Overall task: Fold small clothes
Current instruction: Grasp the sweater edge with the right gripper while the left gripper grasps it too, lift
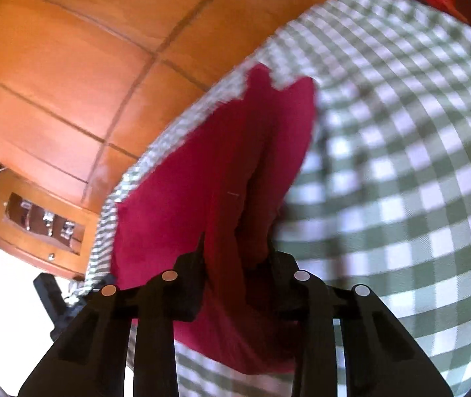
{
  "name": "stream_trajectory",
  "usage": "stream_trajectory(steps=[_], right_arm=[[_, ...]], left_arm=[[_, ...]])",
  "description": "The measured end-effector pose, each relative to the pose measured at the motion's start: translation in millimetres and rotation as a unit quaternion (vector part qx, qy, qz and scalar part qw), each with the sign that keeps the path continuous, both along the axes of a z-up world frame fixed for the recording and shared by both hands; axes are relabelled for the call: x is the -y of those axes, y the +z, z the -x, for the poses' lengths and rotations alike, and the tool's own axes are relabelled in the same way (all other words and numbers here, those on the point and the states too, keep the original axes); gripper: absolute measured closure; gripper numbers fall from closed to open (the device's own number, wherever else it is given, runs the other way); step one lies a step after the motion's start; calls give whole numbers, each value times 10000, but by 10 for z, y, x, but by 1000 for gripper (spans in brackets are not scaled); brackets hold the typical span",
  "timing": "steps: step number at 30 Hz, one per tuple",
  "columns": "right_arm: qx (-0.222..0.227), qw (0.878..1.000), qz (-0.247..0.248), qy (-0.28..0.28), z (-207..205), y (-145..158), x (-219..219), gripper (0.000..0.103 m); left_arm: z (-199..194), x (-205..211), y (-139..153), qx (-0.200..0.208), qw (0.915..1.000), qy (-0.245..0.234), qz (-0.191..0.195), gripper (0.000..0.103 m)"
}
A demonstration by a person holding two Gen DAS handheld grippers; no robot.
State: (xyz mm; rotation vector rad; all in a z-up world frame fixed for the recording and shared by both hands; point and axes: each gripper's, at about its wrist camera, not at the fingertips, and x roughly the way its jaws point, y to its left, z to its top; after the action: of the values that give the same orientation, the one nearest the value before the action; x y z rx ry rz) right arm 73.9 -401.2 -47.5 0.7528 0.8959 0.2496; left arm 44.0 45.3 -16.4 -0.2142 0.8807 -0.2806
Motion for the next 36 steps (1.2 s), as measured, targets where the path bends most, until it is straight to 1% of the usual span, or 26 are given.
stream_trajectory(steps=[2, 5, 6, 11, 15, 18, 19, 23, 25, 26, 28, 29, 30, 31, 33, 35, 36], right_arm=[[229, 9996, 28, 130, -55, 207, -122, 74], [506, 9978, 102, 418, -176, 503, -386, 74], [542, 9972, 145, 501, -176, 575, -463, 74], [767, 9912, 253, 1049, -492, 895, -1125, 75], [851, 9836, 412, 1538, -728, 1015, -1739, 76], [747, 9767, 513, 1945, -896, 953, -2221, 76], [689, 9730, 603, 2118, -935, 901, -2417, 76], [354, 9625, 837, 2556, -996, 632, -2884, 76], [257, 9566, 976, 2734, -920, 485, -3039, 76], [223, 9531, 1065, 2823, -901, 429, -3099, 76], [159, 9440, 1320, 3019, -843, 305, -3201, 76], [188, 9393, 1486, 3087, -804, 263, -3239, 76], [275, 9330, 1671, 3176, -761, 251, -3291, 75], [327, 9310, 1696, 3216, -736, 246, -3299, 70], [417, 9304, 1594, 3275, -697, 271, -3283, 64], [525, 9311, 1379, 3337, -610, 335, -3234, 51], [569, 9315, 1147, 3405, -549, 381, -3174, 39]], left_arm=[[-28, -18, -23, -46, 10000, -81, 24, 53], [-89, -85, -86, -157, 9996, -143, 187, 63], [-107, -108, -101, -184, 9994, -158, 256, 64], [-223, -232, -191, -317, 9970, -213, 673, 71], [-280, -307, -244, -390, 9947, -271, 916, 74], [-270, -342, -288, -405, 9929, -306, 1071, 76], [-263, -355, -292, -404, 9926, -307, 1101, 77], [-150, -555, -241, -402, 9886, -144, 1446, 77], [-74, -691, -221, -372, 9859, -38, 1629, 77], [-24, -808, -220, -382, 9833, 52, 1777, 76], [29, -961, -222, -403, 9798, 177, 1952, 76], [54, -1051, -217, -410, 9779, 247, 2033, 72], [60, -1122, -194, -409, 9772, 347, 2052, 69], [64, -1195, -180, -398, 9761, 423, 2095, 62], [55, -1339, -142, -361, 9688, 508, 2401, 56], [52, -1451, -60, -261, 9623, 616, 2636, 48], [33, -1476, -16, -214, 9598, 607, 2731, 47]])
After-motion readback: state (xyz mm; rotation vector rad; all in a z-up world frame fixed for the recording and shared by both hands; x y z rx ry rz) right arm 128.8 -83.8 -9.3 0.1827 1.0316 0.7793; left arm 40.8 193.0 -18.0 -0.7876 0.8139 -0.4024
